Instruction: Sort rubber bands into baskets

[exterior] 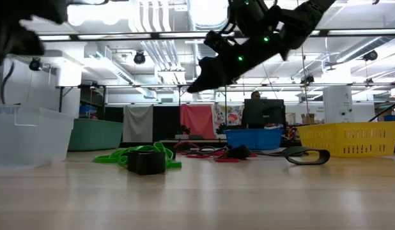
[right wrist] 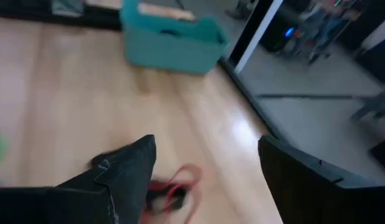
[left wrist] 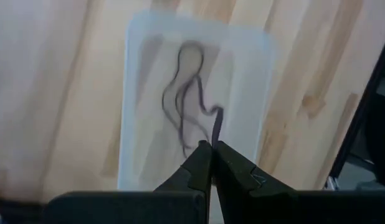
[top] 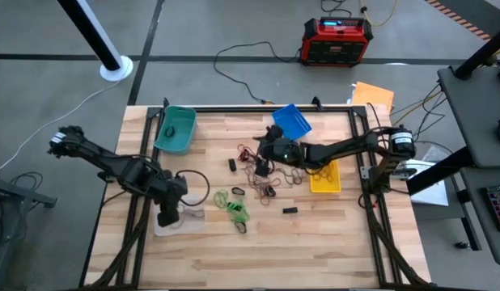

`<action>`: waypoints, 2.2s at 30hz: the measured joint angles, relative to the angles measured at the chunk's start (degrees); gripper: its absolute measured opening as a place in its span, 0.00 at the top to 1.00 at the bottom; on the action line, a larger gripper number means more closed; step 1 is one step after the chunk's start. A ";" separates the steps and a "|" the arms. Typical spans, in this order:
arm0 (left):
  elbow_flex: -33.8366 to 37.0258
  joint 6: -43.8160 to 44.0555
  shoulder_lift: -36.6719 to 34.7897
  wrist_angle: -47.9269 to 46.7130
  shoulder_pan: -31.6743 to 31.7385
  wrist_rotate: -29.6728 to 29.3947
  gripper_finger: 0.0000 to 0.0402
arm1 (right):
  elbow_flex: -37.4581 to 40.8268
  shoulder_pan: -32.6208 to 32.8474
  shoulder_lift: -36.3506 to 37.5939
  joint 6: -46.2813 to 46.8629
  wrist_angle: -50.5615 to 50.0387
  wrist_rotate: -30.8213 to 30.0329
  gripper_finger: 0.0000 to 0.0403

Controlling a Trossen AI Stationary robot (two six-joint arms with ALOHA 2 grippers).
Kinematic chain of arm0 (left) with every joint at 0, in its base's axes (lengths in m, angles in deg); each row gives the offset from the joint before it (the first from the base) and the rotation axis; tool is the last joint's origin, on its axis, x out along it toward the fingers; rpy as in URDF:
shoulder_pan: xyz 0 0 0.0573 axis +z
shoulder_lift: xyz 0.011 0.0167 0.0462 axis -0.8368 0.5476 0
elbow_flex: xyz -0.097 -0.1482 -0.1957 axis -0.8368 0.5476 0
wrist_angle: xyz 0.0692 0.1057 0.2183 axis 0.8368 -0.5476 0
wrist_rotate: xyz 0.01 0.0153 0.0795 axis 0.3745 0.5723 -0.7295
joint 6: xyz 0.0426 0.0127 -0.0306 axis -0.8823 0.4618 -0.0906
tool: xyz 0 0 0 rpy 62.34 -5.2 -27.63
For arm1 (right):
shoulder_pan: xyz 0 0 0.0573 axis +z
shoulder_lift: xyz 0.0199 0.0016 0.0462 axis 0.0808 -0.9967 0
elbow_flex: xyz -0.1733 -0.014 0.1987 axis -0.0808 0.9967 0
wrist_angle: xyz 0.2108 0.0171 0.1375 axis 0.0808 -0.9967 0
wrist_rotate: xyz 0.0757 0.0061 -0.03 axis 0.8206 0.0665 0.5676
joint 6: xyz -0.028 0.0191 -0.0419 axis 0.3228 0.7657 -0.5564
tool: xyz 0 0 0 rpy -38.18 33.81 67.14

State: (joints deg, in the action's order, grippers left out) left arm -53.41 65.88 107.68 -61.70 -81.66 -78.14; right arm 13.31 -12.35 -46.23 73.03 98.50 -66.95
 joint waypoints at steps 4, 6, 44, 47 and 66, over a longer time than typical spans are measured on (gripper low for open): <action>4.75 3.49 -3.16 0.75 0.00 0.92 1.00 | -3.01 -2.49 0.00 -4.21 0.20 0.07 0.33; 7.13 4.60 -4.30 4.24 0.00 1.46 1.00 | -3.90 -3.49 0.00 -5.27 0.11 0.09 0.34; 4.52 -36.10 -5.14 25.03 1.01 -43.86 0.81 | -4.08 -0.34 0.00 10.48 -10.73 25.44 0.36; 4.53 -40.70 -5.45 28.28 3.17 -44.29 0.81 | -4.06 1.50 0.00 11.04 -11.54 25.47 0.37; 19.54 -47.90 -3.38 60.92 13.52 -21.72 0.81 | -7.94 8.33 -14.88 18.55 -9.81 20.90 0.38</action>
State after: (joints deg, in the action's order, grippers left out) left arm -33.87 17.98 104.30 -0.77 -68.15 -99.86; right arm 5.37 -4.02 -61.11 91.57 88.69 -46.05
